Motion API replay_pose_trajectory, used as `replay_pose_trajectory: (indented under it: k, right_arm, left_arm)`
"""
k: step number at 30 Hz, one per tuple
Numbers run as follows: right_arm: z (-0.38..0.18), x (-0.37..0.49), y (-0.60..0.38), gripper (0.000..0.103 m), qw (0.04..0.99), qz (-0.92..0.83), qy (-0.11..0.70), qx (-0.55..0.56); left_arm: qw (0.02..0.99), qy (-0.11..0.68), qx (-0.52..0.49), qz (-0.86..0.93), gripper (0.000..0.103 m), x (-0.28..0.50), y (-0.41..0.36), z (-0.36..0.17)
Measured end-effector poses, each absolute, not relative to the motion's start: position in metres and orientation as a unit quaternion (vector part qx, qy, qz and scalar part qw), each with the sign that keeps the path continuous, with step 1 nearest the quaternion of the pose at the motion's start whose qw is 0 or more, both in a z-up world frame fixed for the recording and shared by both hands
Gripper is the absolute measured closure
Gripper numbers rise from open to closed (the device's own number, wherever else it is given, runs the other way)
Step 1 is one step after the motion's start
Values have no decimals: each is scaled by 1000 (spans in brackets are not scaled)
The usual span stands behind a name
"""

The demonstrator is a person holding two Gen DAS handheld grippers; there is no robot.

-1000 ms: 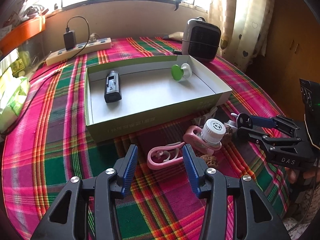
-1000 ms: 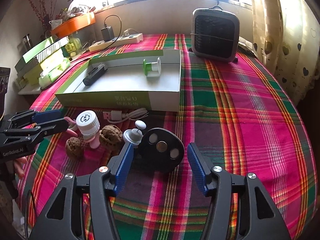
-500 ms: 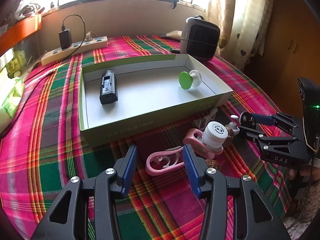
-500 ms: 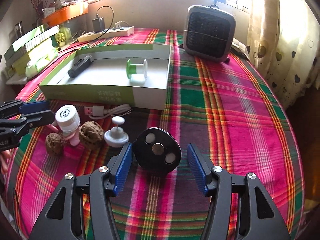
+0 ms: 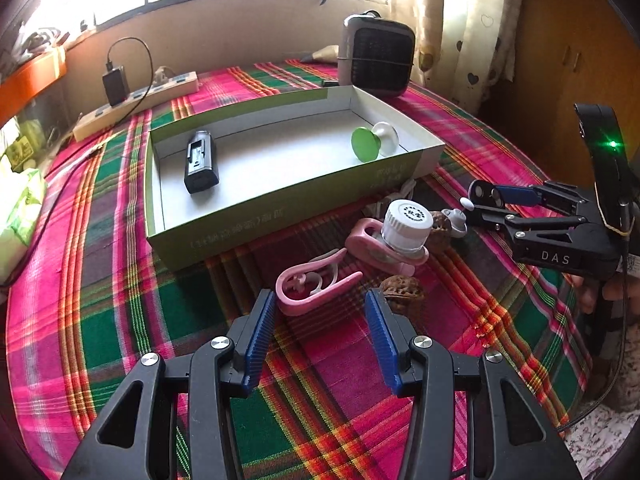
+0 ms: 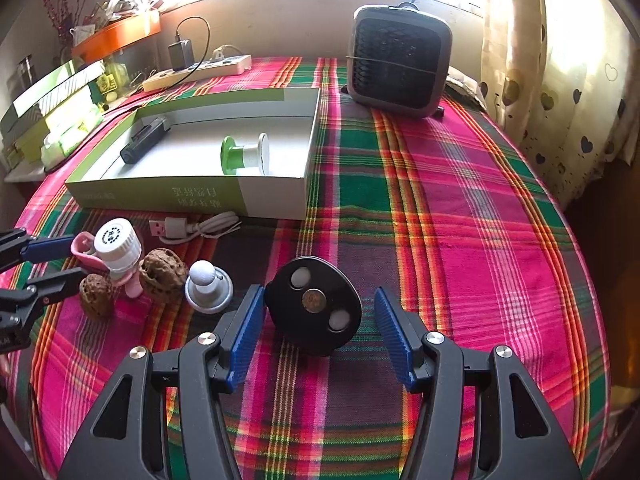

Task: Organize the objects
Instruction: 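Move left tool to the pink clip while right tool approaches the black three-hole disc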

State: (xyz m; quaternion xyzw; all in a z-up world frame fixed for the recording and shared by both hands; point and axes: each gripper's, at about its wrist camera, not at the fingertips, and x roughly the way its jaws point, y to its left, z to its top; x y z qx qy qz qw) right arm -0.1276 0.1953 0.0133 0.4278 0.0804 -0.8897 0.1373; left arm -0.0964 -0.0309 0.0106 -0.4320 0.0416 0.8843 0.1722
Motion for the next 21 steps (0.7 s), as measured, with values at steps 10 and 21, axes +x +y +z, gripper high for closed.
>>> replay_pose_trajectory:
  k: [10, 21]
  right_arm:
    - [13, -128, 196, 46, 138, -889, 77, 429]
    - [13, -129, 194, 46, 138, -889, 77, 429]
  left_arm:
    - [165, 68, -424, 888, 58, -108, -32, 11]
    - [172, 110, -424, 882, 58, -118, -18, 5]
